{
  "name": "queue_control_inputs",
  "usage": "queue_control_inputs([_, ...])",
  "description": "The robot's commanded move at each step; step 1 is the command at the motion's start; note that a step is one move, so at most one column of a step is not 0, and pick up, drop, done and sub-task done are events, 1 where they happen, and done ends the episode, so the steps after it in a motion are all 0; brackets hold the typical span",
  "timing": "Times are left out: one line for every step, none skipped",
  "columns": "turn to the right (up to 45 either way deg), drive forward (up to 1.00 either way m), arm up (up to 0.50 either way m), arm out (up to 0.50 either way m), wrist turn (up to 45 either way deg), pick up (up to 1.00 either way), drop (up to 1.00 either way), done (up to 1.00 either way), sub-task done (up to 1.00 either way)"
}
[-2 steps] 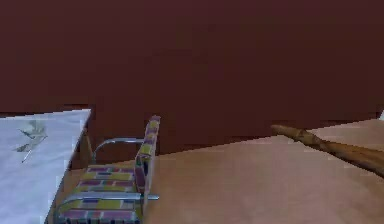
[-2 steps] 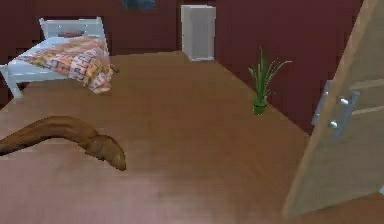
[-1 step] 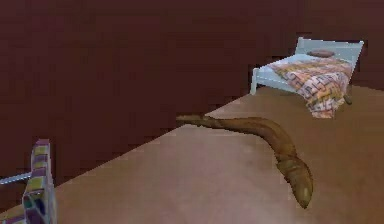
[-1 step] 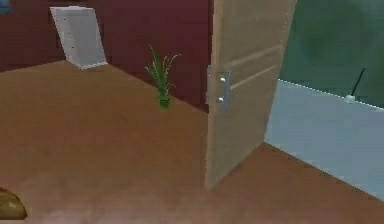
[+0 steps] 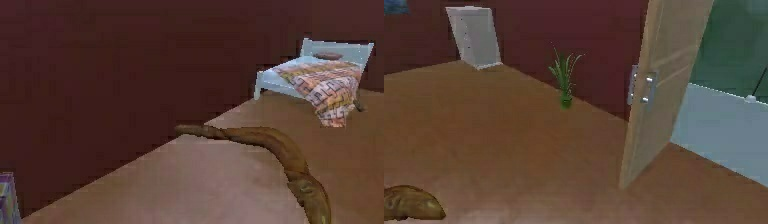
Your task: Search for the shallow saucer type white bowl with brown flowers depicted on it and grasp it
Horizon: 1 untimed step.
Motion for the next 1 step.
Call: queue_control_inputs([-45.0,0.0,0.0,0.0,0.0,0.0,0.0,0.0,0.0])
